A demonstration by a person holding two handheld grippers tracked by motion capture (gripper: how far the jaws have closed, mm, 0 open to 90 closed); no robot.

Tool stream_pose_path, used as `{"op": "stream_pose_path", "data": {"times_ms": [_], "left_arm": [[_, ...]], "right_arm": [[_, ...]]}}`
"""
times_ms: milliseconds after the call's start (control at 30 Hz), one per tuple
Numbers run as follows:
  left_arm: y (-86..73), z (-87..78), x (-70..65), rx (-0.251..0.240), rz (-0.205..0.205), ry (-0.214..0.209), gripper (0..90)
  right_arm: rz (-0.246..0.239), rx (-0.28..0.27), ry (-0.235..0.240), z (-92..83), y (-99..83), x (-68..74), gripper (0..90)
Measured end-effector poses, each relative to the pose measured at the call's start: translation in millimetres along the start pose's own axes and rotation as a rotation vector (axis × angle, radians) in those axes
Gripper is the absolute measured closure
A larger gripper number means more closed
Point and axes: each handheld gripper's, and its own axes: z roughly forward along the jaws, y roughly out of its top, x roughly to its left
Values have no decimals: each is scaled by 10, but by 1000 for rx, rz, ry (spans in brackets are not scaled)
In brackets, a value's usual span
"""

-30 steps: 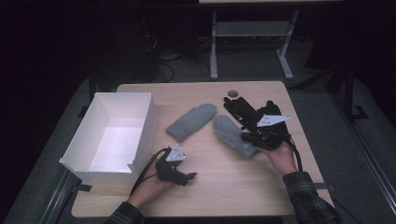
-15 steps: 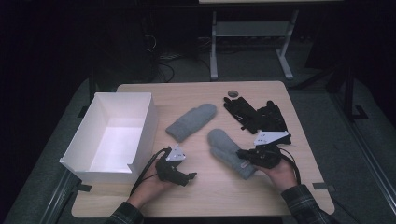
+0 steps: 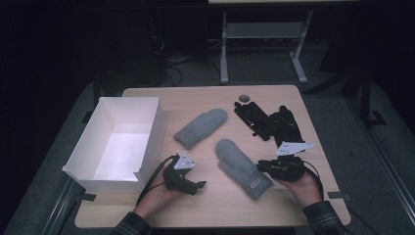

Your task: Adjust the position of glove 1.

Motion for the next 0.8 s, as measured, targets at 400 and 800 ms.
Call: {"op": "stream_pose_path", "data": {"times_ms": [400, 800], "left_arm": [[-2, 4, -7, -5, -11, -2, 129], [3, 9, -7, -6, -14, 2, 128]], "right_arm": [[-50, 144, 21, -16, -228, -106, 900], [-109, 170, 114, 91, -158, 126, 900]]}}
